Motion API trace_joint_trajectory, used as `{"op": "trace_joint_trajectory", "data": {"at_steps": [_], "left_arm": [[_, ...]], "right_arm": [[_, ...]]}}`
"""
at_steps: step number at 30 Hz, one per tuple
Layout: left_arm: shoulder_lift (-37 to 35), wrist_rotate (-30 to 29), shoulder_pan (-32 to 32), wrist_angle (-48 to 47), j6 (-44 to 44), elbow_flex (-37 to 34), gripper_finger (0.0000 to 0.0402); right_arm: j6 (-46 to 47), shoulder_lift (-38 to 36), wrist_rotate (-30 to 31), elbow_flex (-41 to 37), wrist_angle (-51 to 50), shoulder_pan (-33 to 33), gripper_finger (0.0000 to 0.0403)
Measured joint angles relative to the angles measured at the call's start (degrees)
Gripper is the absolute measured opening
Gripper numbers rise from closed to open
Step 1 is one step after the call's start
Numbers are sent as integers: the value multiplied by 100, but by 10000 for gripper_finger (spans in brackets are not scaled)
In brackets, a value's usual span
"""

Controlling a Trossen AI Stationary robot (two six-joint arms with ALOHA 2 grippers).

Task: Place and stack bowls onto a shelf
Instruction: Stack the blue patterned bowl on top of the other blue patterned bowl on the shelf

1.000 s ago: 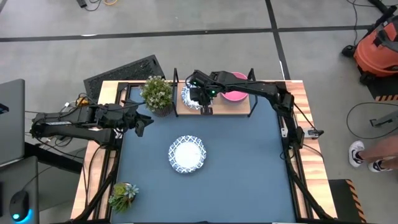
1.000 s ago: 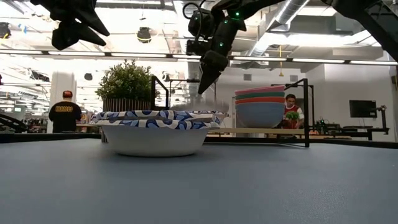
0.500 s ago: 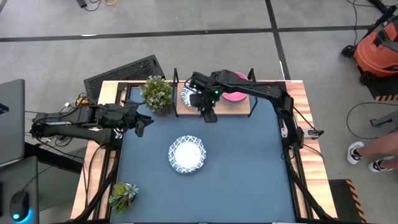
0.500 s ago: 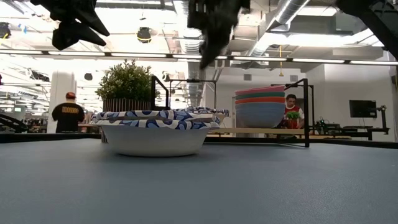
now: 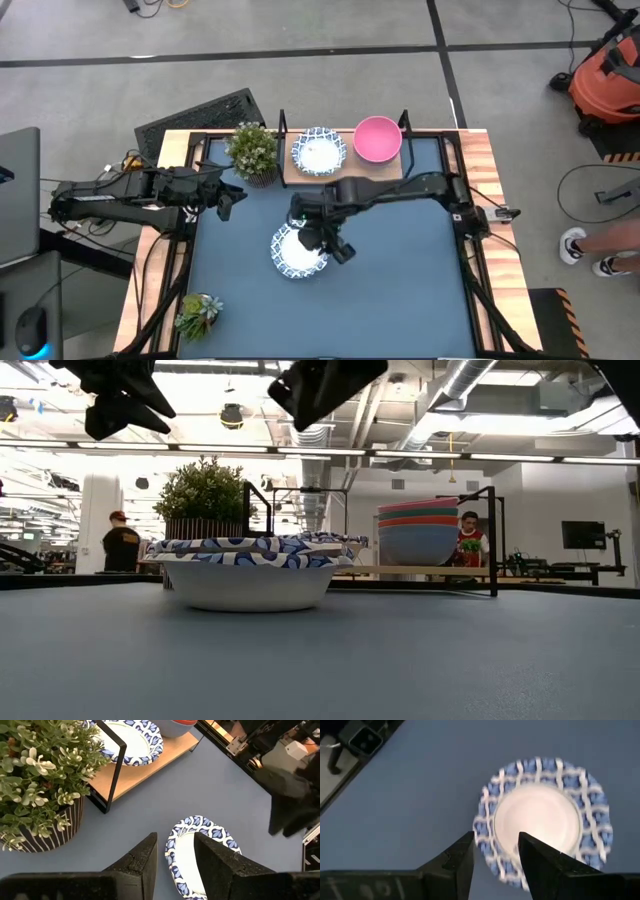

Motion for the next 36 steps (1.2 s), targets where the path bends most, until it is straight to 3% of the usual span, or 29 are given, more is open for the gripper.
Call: {"op": "trace_joint_trajectory", "data": {"at_steps": [17, 36], "left_arm": [[-2, 5, 0, -283, -149, 0, 112], [-2, 4, 0, -345, -187, 0, 112]], "right_arm": [[775, -13, 15, -2001, 2166, 359, 175], [1279, -14, 424, -2717, 3534, 544, 175]]}}
